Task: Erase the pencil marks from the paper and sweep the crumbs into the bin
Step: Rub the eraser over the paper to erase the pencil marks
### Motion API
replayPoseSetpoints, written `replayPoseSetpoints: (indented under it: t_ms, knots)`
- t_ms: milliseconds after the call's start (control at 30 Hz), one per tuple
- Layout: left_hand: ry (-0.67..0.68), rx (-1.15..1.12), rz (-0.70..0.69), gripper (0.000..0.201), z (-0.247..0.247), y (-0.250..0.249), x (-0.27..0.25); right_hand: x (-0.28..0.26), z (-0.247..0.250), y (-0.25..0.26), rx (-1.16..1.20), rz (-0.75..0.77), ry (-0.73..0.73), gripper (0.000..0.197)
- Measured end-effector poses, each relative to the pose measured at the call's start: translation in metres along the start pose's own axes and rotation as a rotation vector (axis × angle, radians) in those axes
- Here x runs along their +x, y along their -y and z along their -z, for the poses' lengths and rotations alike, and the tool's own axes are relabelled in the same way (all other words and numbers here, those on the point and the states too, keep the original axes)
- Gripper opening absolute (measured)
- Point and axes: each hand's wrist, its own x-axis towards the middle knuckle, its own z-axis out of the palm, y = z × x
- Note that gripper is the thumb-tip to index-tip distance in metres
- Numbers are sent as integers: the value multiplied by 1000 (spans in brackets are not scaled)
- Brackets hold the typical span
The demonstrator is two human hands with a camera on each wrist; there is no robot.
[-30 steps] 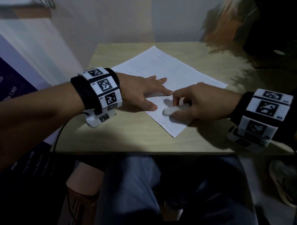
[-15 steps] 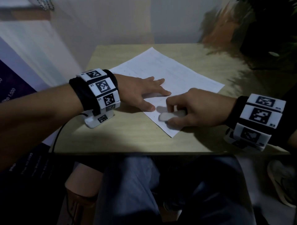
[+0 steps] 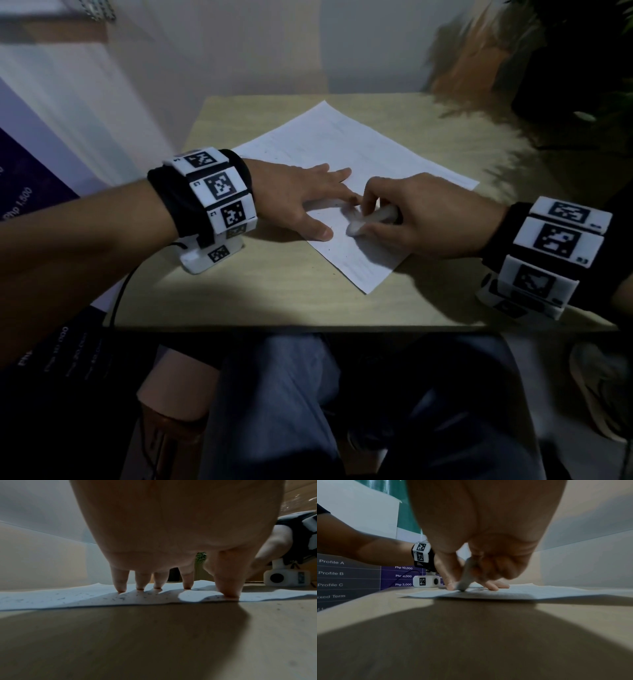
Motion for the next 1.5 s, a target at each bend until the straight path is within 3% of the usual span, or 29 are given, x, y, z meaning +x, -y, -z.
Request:
replayPoseSetpoints:
  t_ms: [67, 133, 200, 300, 367, 467, 633, 767, 933, 1100, 1167, 1267, 1400, 1500]
  knots:
    - [0, -7, -3, 83, 0, 0, 0, -2, -3, 2, 57, 43, 71, 23]
    - [-4, -4, -9, 83, 0, 0, 1, -4, -4, 4, 132, 75, 164, 26]
    - [-8, 4, -8, 80, 0, 0, 0, -1, -2, 3, 120, 6, 129, 20]
    - [-4, 10, 1, 77, 1, 1, -1, 2, 0, -4, 37, -87, 38, 29]
    - [0, 19, -5, 81, 1, 1, 0, -1, 0, 0, 109, -23, 116, 31]
    - [1, 20, -8, 83, 1, 1, 1, -4, 2, 7, 201, 31, 273, 20]
    - [1, 19, 10, 85, 1, 0, 1, 0, 2, -1, 1, 3, 44, 32]
    - [11, 15, 11, 81, 2, 0, -1, -8, 1, 7, 104, 83, 274, 25]
    - [-4, 4, 43, 79, 3, -1, -2, -1, 2, -2, -49, 5, 18, 30]
    - [14, -15, 38, 79, 4, -4, -5, -6, 0, 7, 65, 86, 143, 32]
    - [6, -20, 58, 72, 5, -7, -6, 2, 1, 4, 93, 60, 92, 35]
    - [6, -16, 57, 69, 6, -11, -7, 14, -4, 4, -44, 37, 6, 36]
    - [2, -42, 62, 69, 7, -13, -8, 21, -8, 12, 19, 127, 111, 25]
    - [9, -28, 67, 73, 6, -12, -6, 27, -5, 7, -100, 29, 17, 28]
